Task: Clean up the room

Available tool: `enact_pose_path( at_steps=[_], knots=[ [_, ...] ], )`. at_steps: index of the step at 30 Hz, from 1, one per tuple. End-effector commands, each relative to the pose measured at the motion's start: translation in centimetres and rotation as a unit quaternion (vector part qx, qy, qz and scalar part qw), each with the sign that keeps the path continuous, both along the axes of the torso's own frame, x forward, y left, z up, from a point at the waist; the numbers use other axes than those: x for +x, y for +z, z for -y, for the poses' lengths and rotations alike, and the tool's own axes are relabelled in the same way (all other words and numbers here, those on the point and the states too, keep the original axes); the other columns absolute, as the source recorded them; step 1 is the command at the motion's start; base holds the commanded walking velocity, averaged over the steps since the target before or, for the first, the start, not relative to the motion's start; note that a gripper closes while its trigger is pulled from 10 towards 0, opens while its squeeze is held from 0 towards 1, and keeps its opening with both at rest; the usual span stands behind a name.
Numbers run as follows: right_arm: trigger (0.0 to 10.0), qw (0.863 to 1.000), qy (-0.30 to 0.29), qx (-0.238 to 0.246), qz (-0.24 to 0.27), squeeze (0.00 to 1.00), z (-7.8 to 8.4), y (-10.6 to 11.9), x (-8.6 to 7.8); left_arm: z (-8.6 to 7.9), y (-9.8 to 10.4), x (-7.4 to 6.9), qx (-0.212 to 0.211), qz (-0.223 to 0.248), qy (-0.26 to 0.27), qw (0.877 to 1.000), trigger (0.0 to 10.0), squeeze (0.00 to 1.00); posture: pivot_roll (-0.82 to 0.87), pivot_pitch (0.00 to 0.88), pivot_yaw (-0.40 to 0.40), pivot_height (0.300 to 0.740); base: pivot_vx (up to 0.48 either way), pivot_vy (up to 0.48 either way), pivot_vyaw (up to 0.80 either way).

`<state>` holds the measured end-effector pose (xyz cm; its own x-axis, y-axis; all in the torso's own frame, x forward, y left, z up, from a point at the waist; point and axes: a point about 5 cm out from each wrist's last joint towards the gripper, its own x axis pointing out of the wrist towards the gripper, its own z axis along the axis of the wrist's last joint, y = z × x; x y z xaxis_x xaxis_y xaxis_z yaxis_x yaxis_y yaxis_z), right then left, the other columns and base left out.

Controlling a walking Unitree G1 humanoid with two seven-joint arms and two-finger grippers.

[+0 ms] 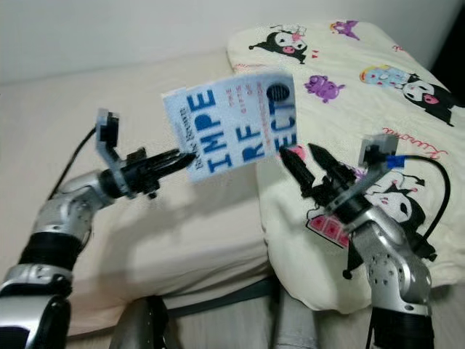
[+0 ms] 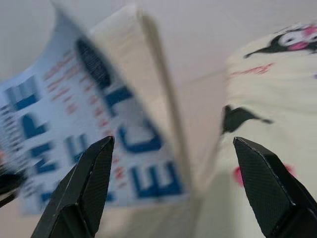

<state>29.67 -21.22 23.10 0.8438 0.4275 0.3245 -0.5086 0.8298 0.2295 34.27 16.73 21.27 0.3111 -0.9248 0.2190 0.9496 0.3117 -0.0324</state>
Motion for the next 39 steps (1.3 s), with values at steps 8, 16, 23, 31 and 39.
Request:
enact_pose_path(
  at_steps=[8,16,23,31,39],
  knots=[
    [10.0,0.999,0.035,-0.033,-0.009,0.00,-0.7,-0.2,-0.5,-0.6,-0.1,-2.1,0.084,0.031,-0.084,0.992,10.0,0.00,-0.16,0.138,0.084,0.530,0.000,0.000,0.00],
    [10.0,0.983,0.184,-0.024,-0.013,0.00,-2.4,-0.7,-3.0,-0.1,-0.3,-3.4,0.102,0.032,-0.147,0.983,10.0,0.00,-0.17,0.138,0.079,0.530,0.000,0.000,0.00],
    [10.0,0.959,0.281,-0.020,-0.030,0.00,-3.2,-1.2,-5.1,-0.2,-0.1,-3.5,0.098,0.030,-0.163,0.981,10.0,0.00,-0.17,0.144,0.074,0.530,0.000,0.000,0.00],
    [10.0,0.956,0.285,-0.034,-0.060,0.00,-2.5,-2.1,-5.6,-0.5,0.0,-3.0,0.103,0.031,-0.150,0.983,10.0,0.00,-0.17,0.142,0.069,0.530,0.000,0.000,0.00],
    [10.0,0.959,0.261,-0.062,-0.090,0.00,-0.6,-2.8,-6.1,-1.7,0.1,-2.5,0.103,0.027,-0.126,0.986,10.0,0.00,-0.17,0.135,0.068,0.530,0.000,0.000,0.00]
  ],
)
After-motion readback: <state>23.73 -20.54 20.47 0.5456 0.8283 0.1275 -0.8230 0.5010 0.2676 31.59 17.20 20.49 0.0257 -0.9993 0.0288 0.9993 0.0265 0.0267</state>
